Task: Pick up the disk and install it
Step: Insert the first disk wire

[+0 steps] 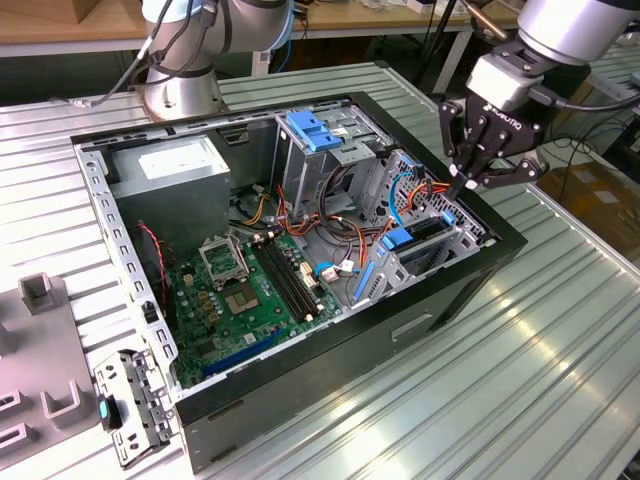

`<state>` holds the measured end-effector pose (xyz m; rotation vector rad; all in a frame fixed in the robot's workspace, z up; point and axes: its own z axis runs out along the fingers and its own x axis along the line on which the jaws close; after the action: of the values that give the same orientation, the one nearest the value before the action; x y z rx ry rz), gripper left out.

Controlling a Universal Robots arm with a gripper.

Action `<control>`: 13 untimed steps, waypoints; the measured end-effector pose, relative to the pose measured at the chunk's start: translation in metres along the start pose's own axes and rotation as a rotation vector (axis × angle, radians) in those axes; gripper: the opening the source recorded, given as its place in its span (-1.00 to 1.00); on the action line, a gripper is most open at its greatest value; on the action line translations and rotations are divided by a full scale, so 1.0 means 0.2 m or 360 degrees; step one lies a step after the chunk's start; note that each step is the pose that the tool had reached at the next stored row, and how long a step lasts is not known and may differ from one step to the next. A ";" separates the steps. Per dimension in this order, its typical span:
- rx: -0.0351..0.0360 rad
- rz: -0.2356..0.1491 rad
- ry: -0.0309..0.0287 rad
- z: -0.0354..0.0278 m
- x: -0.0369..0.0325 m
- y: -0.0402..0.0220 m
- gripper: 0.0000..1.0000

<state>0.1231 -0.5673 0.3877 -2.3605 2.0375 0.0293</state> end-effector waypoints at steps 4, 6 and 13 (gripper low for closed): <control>-0.0003 -0.0115 -0.00007 0.000 0.000 -0.004 -0.79; -0.0006 -0.0186 -0.00011 0.000 0.000 -0.004 -0.79; -0.0010 -0.0338 -0.00010 -0.017 -0.002 -0.022 -0.79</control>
<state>0.1273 -0.5663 0.3911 -2.5650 1.7775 0.0325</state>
